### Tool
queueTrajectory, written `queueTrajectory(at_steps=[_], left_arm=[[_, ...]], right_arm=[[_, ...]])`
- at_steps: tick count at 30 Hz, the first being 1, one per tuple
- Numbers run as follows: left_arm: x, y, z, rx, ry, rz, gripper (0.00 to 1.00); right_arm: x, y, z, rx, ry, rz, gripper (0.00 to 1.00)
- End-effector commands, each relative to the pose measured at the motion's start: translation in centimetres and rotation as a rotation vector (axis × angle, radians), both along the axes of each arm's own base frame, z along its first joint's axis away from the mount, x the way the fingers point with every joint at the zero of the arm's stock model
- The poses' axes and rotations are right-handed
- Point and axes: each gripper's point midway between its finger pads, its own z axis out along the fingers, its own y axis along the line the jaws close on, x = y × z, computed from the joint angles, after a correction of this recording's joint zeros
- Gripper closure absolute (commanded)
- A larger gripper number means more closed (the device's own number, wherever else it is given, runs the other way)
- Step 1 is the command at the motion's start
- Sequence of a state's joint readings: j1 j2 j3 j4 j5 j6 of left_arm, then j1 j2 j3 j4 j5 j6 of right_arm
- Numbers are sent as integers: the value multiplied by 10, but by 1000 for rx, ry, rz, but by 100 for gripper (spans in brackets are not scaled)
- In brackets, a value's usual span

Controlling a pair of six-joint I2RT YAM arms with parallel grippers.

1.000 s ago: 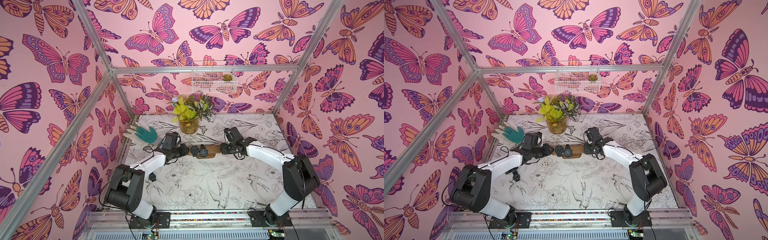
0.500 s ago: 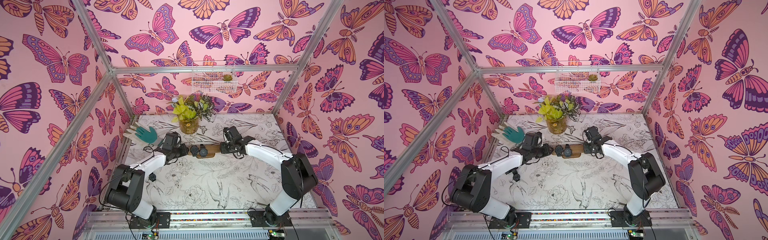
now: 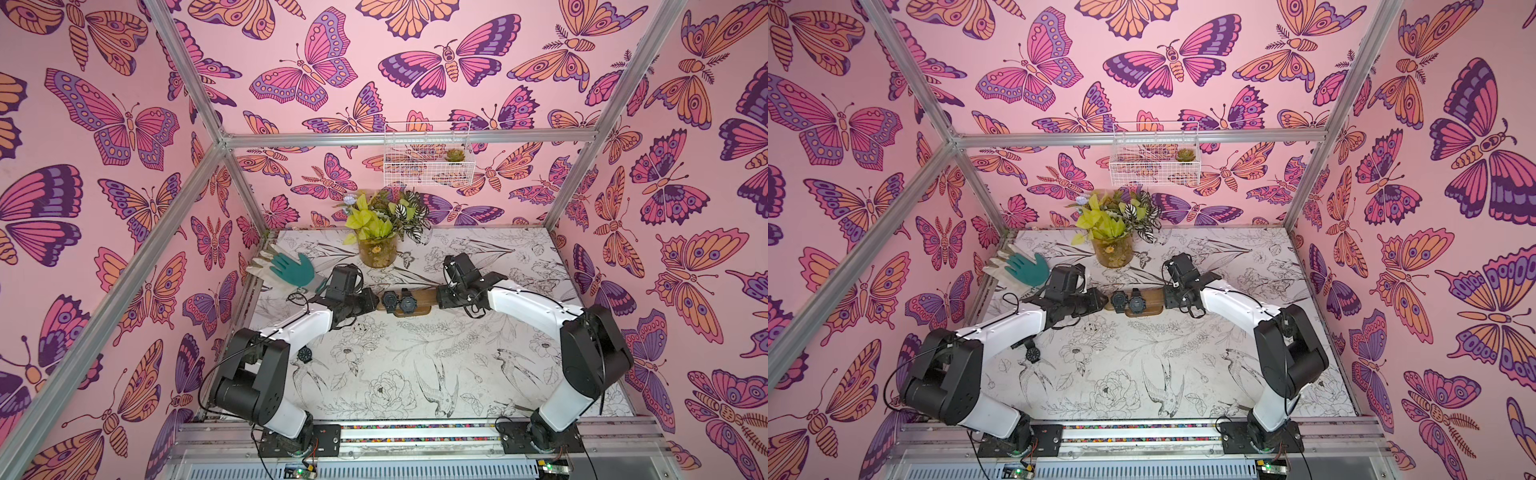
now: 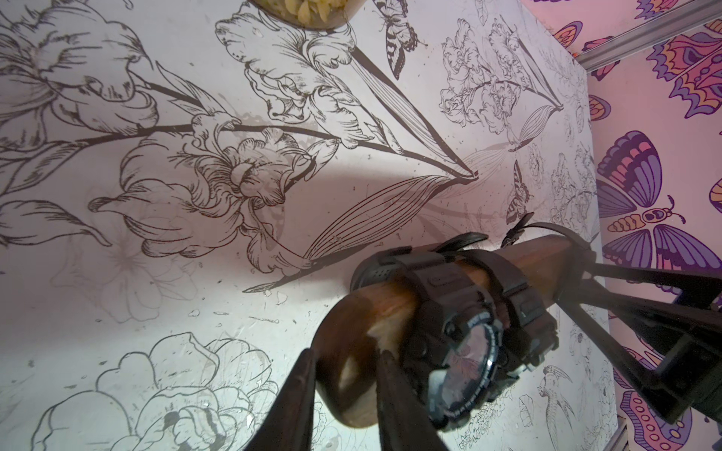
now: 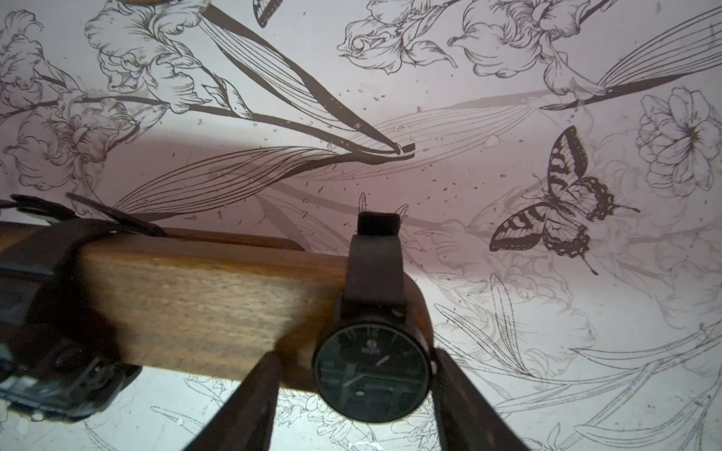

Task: Place watch on stand
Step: Place the watch on the stand.

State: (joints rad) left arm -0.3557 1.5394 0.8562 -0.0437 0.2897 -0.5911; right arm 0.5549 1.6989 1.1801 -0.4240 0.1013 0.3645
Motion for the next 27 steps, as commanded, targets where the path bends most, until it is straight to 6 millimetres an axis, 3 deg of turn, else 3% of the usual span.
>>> queueTrajectory(at_steps=[1,16,23,27], left_arm=[[-3,-14,10,-35,-20,-57,70],[-4,-15,11,-38,-19,-58,70],[-4,-16,11,-42,-16,-61,70],[-4,-16,12,-44,-18,-62,70]], right_arm=[[-2,0,6,-37,-8,19,39],[-3,13,7,-96,-22,64,38],[-5,33,5,-41,-4,104,50],[-8,48,3,-21,0,138,52]])
